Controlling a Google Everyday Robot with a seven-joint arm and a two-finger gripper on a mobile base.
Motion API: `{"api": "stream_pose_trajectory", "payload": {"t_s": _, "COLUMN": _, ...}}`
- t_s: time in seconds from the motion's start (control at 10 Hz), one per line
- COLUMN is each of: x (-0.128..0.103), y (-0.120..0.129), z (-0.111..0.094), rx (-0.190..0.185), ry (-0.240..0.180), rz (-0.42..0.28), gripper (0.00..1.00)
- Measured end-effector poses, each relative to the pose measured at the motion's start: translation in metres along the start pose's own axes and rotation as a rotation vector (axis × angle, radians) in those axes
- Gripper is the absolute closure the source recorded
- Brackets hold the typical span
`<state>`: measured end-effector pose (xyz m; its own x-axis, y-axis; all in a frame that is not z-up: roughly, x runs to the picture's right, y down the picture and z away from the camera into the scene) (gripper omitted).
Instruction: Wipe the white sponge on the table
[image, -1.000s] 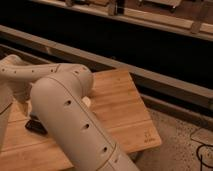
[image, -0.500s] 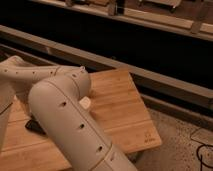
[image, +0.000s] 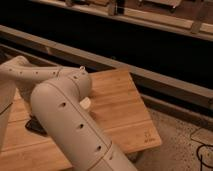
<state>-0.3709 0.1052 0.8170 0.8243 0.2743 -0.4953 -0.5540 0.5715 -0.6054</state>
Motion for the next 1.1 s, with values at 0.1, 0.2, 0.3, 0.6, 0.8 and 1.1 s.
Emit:
{"api": "stream_pose_trajectory", "payload": {"t_s": 0.1, "x": 0.0, "y": 0.0, "z": 0.002, "rx": -0.004, "ry": 0.002, "rz": 0.0, "gripper": 0.35}}
{"api": "stream_pose_trajectory", "payload": {"t_s": 0.2, "x": 0.0, "y": 0.001, "z": 0.003, "rx": -0.008, "ry": 0.003, "rz": 0.0, "gripper": 0.35}}
{"api": "stream_pose_trajectory", "payload": {"t_s": 0.3, "x": -0.001, "y": 0.003, "z": 0.004, "rx": -0.013, "ry": 0.002, "rz": -0.002, "gripper": 0.35}}
{"api": "stream_pose_trajectory", "payload": {"t_s": 0.6, "x": 0.001, "y": 0.01, "z": 0.011, "rx": -0.029, "ry": 0.006, "rz": -0.007, "gripper": 0.35}}
{"api": "stream_pose_trajectory", "payload": {"t_s": 0.8, "x": 0.0, "y": 0.012, "z": 0.011, "rx": -0.032, "ry": 0.001, "rz": -0.011, "gripper": 0.35}}
{"api": "stream_pose_trajectory", "payload": {"t_s": 1.1, "x": 0.0, "y": 0.012, "z": 0.008, "rx": -0.027, "ry": -0.006, "rz": -0.014, "gripper": 0.35}}
